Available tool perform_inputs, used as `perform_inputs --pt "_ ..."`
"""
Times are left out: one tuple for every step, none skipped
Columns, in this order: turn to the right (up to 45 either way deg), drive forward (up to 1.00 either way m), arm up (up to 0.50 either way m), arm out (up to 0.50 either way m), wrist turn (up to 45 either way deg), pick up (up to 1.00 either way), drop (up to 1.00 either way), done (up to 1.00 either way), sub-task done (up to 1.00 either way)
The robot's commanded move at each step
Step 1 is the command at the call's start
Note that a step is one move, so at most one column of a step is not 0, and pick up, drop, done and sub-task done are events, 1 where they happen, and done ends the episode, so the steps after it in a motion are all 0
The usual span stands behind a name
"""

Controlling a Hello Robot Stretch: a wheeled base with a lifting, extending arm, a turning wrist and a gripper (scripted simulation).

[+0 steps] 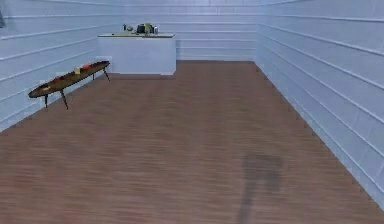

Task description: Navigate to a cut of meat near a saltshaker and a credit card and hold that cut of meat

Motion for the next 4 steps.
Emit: perform_inputs --pt "0.0 1.0 0.0 0.0 0.0 0.0 0.0 0.0 0.0" --pt "0.0 1.0 0.0 0.0 0.0 0.0 0.0 0.0 0.0" --pt "0.0 1.0 0.0 0.0 0.0 0.0 0.0 0.0 0.0" --pt "0.0 1.0 0.0 0.0 0.0 0.0 0.0 0.0 0.0"
